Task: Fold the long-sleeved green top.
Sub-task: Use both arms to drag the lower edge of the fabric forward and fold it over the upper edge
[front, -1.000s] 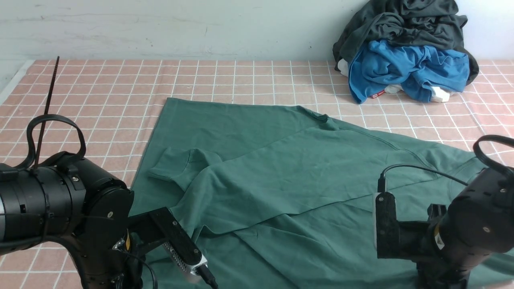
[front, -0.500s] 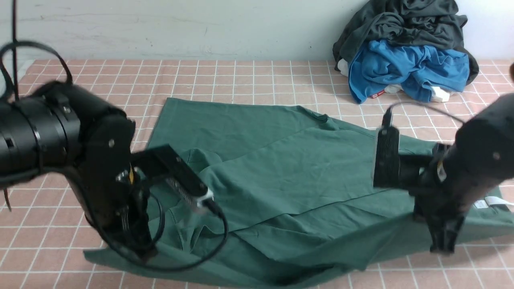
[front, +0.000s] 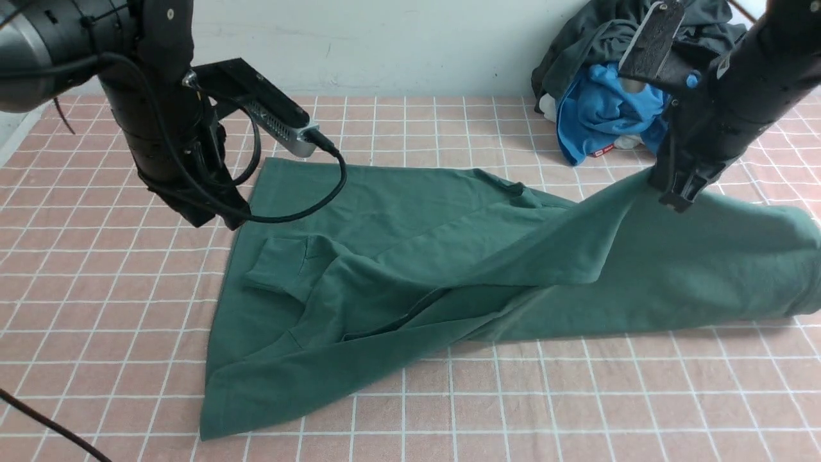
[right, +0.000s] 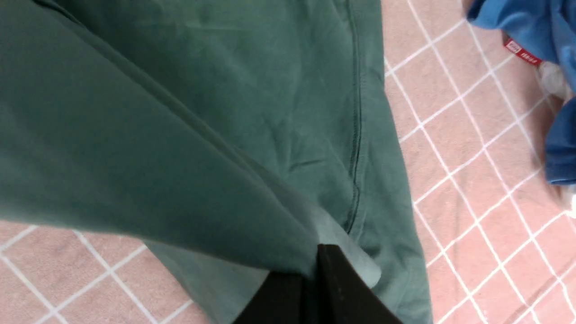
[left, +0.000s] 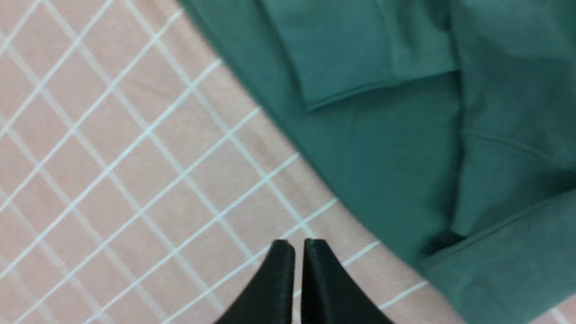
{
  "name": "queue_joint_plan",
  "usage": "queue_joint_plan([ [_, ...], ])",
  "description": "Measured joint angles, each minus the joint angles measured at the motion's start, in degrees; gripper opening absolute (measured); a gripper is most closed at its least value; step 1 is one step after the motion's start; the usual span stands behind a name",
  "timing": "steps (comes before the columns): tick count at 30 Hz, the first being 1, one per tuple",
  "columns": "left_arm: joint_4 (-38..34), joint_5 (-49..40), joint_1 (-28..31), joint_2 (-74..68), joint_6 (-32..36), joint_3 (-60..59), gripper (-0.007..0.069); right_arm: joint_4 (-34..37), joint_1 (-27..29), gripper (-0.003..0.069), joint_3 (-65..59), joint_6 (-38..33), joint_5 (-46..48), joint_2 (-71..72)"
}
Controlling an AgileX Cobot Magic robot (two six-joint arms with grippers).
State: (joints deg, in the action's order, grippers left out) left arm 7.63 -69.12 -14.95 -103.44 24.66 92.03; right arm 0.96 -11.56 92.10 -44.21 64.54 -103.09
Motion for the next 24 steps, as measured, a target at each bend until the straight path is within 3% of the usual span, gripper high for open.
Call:
queue_joint_plan([
  [5, -3.7, -0.3, -3.2, 0.3, 3.9, -4.3, 0.0017, 4.5, 0.2, 0.0010, 0.3, -1.9, 1.9, -0.9],
  [12, -4.8, 1.0, -9.3, 4.1, 9.3, -22.3, 0.0017, 8.0, 0.2, 0.0010, 0.4, -3.0, 2.4, -0.9],
  [18, -2.7, 11.5, -9.5, 9.3, 10.2, -33.5, 0.0031, 9.7, 0.2, 0.0010, 0.5, -3.7, 2.2, -0.9],
  [22, -2.9, 17.6, -8.9, 9.4, 10.2, -34.4, 0.0098, 10.1, 0.2, 0.0010, 0.5, -4.0, 2.2, -0.9],
  [24, -4.1, 21.6, -9.0, 9.4, 10.5, -34.4, 0.0179, 10.2, 0.2, 0.0010, 0.5, -4.3, 2.1, -0.9],
])
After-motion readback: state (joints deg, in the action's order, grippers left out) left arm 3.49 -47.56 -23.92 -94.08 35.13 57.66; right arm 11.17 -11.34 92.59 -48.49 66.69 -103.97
